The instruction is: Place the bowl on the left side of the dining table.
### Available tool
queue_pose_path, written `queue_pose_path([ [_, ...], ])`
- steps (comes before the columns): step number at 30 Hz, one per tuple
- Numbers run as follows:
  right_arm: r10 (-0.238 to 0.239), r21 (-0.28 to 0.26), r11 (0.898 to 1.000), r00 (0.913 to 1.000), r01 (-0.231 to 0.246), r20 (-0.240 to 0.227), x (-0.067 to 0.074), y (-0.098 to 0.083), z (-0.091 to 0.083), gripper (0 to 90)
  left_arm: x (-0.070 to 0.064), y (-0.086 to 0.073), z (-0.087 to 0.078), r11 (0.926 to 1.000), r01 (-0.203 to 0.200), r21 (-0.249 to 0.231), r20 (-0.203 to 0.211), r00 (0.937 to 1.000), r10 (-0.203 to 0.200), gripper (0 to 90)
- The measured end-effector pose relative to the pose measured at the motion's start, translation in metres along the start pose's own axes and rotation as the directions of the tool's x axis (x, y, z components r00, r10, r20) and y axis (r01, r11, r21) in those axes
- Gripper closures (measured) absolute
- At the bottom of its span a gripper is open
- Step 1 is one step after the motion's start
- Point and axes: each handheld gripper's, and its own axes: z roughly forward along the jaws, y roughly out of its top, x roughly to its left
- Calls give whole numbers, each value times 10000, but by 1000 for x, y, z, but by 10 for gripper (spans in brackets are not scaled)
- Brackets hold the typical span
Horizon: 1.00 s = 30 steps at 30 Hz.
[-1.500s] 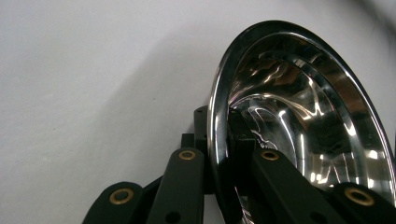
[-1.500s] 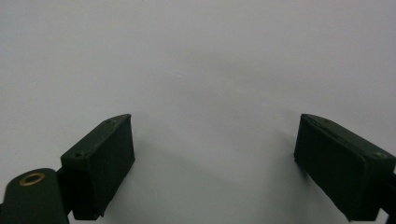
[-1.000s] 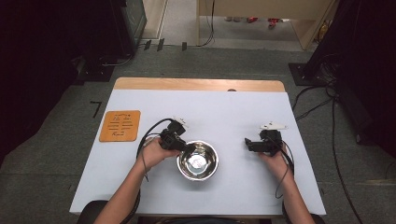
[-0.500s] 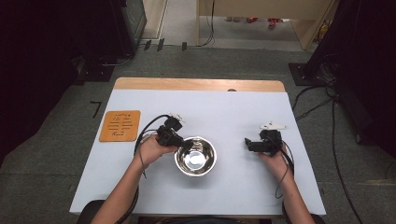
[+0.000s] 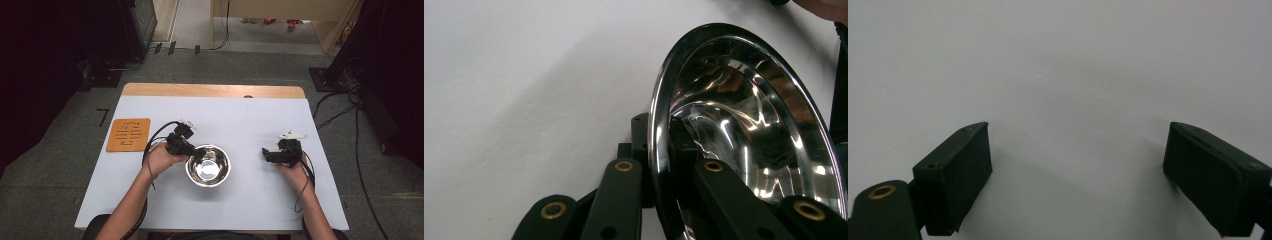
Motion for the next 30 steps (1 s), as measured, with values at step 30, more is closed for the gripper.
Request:
queue_pose_path([
  [30, -11, 0, 10000, 10000, 11, 7, 0, 0, 0, 114, 17, -5, -27, 9985, 454, -298, -459, 9979, -467, 874],
])
